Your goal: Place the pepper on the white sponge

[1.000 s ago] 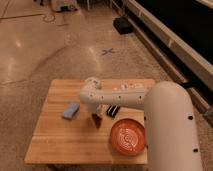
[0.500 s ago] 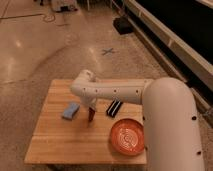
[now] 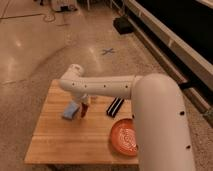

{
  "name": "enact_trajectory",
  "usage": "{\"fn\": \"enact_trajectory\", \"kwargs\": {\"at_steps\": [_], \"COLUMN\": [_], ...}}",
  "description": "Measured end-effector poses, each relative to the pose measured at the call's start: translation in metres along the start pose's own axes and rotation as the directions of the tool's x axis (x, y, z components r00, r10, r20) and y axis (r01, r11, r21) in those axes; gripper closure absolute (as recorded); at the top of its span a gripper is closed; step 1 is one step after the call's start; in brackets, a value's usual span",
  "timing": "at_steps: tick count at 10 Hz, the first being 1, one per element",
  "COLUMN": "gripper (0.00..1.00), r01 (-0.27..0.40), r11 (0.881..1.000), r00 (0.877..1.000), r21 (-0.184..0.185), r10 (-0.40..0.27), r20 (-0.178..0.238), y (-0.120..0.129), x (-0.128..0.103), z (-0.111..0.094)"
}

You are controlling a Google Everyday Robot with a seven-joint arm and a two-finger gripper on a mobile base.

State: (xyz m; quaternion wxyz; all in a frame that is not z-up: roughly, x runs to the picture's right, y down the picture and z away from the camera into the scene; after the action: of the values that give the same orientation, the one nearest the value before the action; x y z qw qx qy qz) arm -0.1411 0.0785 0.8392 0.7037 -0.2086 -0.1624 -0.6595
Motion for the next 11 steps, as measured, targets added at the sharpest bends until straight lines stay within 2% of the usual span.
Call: {"fn": "enact_trajectory", "kwargs": {"at_steps": [2,5,6,9,11], "gripper": [1.0,1.0,0.97,0.67,0.48], "r01": [0.001,0.022,0.026,0.043,0.044], "r11": [1.0,1.0,1.0,0.999,0.999], "r00": [1.0,1.0,0.999,0.999,0.999], "r21": [-0.002,0.0,-0.005,-0.011,-0.02], "r10": [-0.001,-0.022,-0.026,-0.043,-0.044], "r20": [-0.011,-0.02,-0.019,-0.017,-0.03], "y": [-0.009,-0.037,-0.046,-0.073,-0.073], "x": [0.011,0.009,0.011,0.006,0.007], "z": [-0.001,-0.002,-0.002,0.002,0.005]}}
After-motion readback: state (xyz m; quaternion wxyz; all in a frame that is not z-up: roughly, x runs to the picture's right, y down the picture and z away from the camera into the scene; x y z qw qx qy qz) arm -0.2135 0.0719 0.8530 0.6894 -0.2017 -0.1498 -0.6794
